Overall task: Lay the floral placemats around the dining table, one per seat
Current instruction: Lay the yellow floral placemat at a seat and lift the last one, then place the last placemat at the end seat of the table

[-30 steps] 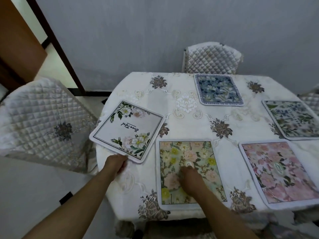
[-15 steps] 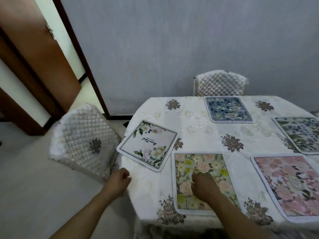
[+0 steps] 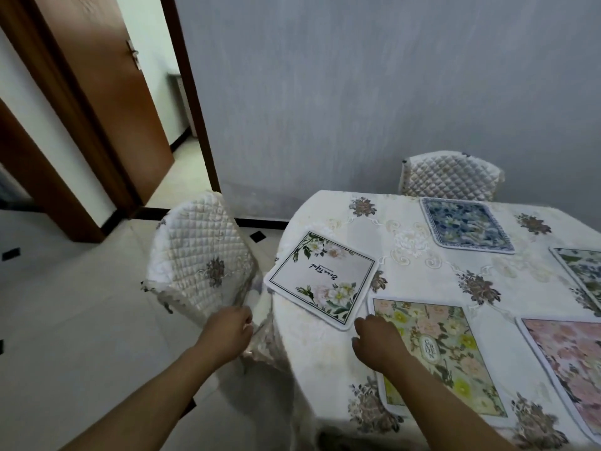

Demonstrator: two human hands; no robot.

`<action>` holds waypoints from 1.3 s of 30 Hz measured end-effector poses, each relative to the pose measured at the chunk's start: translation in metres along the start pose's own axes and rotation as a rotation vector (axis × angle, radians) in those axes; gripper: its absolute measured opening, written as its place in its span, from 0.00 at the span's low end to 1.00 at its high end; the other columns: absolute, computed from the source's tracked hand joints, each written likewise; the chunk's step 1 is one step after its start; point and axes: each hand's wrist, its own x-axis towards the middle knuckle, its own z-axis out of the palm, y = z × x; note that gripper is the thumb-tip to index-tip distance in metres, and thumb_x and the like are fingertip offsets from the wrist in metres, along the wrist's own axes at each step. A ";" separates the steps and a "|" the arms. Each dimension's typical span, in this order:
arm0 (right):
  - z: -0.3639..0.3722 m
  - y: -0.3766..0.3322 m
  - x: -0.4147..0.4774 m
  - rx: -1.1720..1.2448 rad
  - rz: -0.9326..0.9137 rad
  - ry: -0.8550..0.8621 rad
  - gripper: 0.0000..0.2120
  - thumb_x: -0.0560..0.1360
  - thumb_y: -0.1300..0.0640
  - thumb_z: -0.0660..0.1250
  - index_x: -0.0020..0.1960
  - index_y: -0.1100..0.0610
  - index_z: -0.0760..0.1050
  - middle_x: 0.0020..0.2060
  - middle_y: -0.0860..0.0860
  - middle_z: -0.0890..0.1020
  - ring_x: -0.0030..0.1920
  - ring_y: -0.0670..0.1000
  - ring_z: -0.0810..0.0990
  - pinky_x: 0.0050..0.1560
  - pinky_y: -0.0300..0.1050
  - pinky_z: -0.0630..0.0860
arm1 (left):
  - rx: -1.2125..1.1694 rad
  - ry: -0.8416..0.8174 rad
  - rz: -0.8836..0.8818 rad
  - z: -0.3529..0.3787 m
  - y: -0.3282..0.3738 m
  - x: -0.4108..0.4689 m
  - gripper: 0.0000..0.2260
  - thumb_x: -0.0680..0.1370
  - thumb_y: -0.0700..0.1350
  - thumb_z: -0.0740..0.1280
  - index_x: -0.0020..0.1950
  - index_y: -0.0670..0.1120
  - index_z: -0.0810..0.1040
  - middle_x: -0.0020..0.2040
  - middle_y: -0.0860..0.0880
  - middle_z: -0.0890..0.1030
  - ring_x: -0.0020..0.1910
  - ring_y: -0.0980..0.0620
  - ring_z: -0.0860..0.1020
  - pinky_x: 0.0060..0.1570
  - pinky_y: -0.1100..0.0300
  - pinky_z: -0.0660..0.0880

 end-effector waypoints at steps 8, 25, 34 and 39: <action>-0.026 -0.127 0.052 -0.015 0.127 0.020 0.15 0.73 0.44 0.61 0.51 0.53 0.74 0.48 0.54 0.80 0.50 0.58 0.79 0.49 0.49 0.73 | 0.168 -0.036 0.124 -0.047 -0.087 0.041 0.12 0.76 0.52 0.60 0.54 0.48 0.75 0.53 0.44 0.79 0.55 0.41 0.74 0.55 0.48 0.69; -0.061 -0.273 0.233 0.178 0.001 0.079 0.16 0.71 0.40 0.62 0.45 0.53 0.74 0.45 0.53 0.81 0.46 0.56 0.80 0.43 0.46 0.72 | 0.142 -0.130 0.097 -0.135 -0.226 0.129 0.15 0.77 0.56 0.60 0.59 0.48 0.70 0.53 0.46 0.76 0.52 0.45 0.75 0.45 0.53 0.71; -0.085 -0.383 0.363 0.129 -0.181 0.097 0.15 0.75 0.42 0.61 0.50 0.53 0.74 0.45 0.53 0.79 0.46 0.55 0.78 0.44 0.46 0.70 | 0.172 -0.068 -0.124 -0.198 -0.359 0.170 0.16 0.78 0.57 0.60 0.58 0.47 0.71 0.54 0.46 0.78 0.52 0.45 0.75 0.45 0.54 0.67; -0.092 -0.447 0.430 0.087 -0.215 0.080 0.14 0.75 0.43 0.61 0.50 0.53 0.74 0.46 0.53 0.79 0.46 0.55 0.78 0.44 0.46 0.70 | 0.215 -0.062 -0.167 -0.215 -0.445 0.202 0.16 0.78 0.58 0.59 0.58 0.49 0.72 0.54 0.46 0.78 0.52 0.45 0.75 0.50 0.52 0.69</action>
